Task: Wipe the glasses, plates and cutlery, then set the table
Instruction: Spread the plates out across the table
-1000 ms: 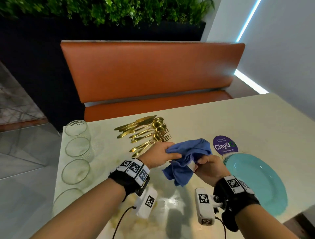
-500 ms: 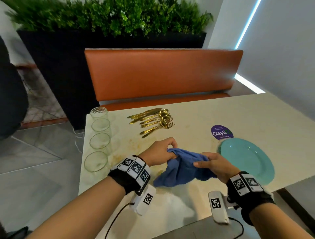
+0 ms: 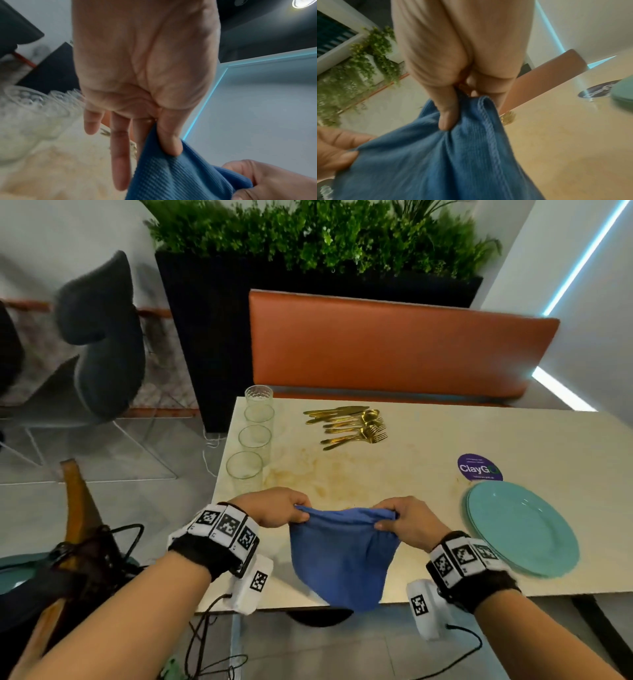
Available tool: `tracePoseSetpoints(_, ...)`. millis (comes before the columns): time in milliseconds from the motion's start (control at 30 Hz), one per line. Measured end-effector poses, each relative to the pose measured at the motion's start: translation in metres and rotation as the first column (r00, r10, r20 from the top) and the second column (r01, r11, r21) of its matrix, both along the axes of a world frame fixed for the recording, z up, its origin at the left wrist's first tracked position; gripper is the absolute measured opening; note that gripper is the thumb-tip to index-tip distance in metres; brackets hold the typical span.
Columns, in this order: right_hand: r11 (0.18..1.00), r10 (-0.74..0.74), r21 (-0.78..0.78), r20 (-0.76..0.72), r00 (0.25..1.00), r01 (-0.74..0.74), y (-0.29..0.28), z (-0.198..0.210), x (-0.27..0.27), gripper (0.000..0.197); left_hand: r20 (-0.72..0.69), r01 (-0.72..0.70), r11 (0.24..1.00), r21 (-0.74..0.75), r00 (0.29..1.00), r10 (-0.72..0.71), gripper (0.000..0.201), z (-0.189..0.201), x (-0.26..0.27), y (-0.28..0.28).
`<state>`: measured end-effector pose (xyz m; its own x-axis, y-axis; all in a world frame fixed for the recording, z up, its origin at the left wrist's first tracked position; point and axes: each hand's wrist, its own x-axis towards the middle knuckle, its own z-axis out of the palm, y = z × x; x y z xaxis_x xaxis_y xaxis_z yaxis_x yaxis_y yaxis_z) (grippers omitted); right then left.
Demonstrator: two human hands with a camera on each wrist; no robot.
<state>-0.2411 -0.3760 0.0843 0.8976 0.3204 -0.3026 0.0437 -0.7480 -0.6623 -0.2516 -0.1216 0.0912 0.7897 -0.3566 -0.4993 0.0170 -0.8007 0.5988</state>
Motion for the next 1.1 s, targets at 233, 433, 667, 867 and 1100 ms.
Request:
tracePoseSetpoints(233,0.992,-0.052,0.122,0.239,0.97,0.023,0.084,0.011,-0.011,0.024,0.204,-0.167,0.962,0.218,0.971,0.122,0.015,0.034,-0.009,0.072)
tracePoseSetpoints(433,0.994,0.088,-0.067,0.032,0.996,-0.085,0.116,-0.033,-0.041,0.031,0.038,0.044,0.816,0.576,0.996,-0.08,0.024,-0.009,-0.035,0.073)
tracePoseSetpoints(667,0.901,0.248,-0.322,-0.168,0.954,-0.291,0.136,-0.072,-0.067,0.025,-0.148,0.231,0.678,0.698,0.973,-0.178,0.053,-0.064,-0.07,0.073)
tracePoseSetpoints(867,0.995,-0.03,-0.091,0.028,0.999,0.033,0.153,-0.076,-0.04,0.043,0.079,-0.119,0.669,0.734,0.993,0.09,0.036,-0.064,-0.034,0.072)
tracePoseSetpoints(1100,0.85,0.342,-0.43,0.013,0.94,-0.304,0.168,-0.1,-0.04,0.049,0.251,-0.123,0.71,0.694,0.965,-0.078,0.035,-0.093,-0.041,0.065)
